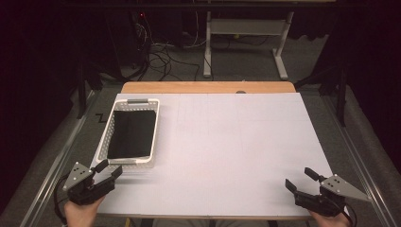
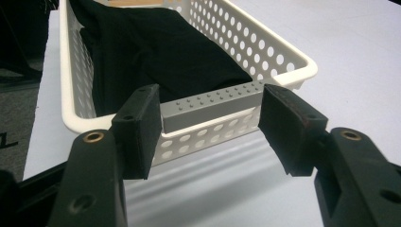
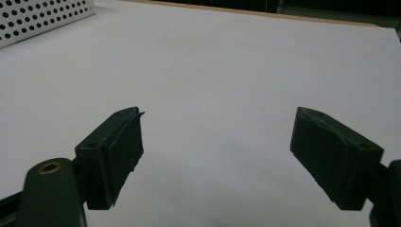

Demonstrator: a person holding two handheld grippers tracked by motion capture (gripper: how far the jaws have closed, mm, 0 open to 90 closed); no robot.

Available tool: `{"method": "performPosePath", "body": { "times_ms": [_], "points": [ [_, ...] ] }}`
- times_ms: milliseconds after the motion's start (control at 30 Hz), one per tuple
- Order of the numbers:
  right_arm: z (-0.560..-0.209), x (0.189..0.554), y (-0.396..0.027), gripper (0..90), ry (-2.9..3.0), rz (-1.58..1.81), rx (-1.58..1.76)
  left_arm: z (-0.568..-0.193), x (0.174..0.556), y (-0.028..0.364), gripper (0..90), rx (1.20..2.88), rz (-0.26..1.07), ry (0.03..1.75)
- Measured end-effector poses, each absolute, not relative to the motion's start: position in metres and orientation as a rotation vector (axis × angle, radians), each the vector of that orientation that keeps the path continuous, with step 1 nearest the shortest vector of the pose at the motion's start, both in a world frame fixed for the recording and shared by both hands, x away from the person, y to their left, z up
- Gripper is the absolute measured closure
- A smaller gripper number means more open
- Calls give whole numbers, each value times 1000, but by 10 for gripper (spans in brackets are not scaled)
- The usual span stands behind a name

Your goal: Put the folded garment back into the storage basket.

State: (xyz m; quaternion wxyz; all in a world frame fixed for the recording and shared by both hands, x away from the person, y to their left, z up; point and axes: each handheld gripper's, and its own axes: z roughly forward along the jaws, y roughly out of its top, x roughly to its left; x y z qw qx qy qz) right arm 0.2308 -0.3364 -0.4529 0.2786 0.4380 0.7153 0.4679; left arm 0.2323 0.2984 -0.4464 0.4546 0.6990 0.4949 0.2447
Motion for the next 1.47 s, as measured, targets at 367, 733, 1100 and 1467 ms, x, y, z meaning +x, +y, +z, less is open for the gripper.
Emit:
{"method": "performPosePath", "body": {
  "times_ms": [367,733,1100,1467],
  "points": [
    [-453,231,-336,184,1920,1257,1173,-453,230,298,374,1751,599,1231],
    [-453,231,-337,184,1920,1257,1172,-460,230,297,374,1768,581,1245],
    [-453,231,-337,187,1922,1261,1170,-464,230,294,375,1794,558,1253],
    [-452,231,-337,187,1915,1268,1175,-464,229,296,374,1783,550,1255]
  ]
}}
